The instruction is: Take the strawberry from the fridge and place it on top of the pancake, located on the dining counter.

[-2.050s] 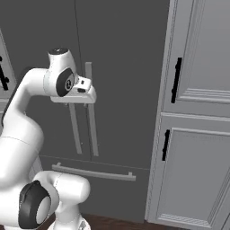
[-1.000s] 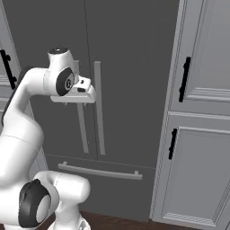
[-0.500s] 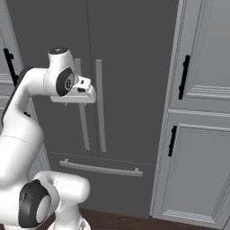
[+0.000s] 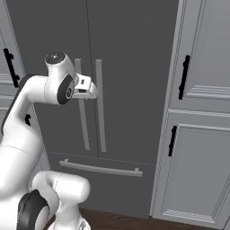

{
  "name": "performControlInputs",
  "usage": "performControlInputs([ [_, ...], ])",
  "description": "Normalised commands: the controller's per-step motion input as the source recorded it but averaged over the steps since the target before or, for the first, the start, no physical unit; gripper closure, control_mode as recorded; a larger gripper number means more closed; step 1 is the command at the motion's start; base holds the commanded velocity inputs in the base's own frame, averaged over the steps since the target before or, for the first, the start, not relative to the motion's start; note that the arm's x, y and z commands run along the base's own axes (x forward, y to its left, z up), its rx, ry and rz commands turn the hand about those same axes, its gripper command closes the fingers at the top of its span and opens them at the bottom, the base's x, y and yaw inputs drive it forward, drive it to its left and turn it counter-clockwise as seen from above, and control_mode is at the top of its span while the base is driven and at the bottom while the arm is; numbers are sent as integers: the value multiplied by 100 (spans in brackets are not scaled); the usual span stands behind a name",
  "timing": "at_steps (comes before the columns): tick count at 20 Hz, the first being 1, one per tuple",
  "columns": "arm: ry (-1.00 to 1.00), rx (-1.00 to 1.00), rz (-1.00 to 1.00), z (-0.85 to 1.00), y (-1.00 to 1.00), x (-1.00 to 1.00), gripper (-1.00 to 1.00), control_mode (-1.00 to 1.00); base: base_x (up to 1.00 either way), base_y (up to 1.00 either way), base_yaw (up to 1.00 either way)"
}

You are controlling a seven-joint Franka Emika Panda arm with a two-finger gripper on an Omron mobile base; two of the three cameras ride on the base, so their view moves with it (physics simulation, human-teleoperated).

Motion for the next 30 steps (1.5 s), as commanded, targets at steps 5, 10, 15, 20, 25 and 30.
performControlInputs([
  [5,-21,9,0,10,-19,19,-100,-100,0,0,0],
  [10,-9,9,-5,0,-48,30,-100,-100,0,0,0],
  [15,0,3,-7,-1,-46,59,-100,-100,0,0,0],
  [20,0,0,-12,-11,9,64,-100,-100,0,0,0],
  [25,-7,0,-3,-18,9,14,-100,-100,0,0,0],
  [30,-15,0,0,-24,11,7,-100,-100,0,0,0],
])
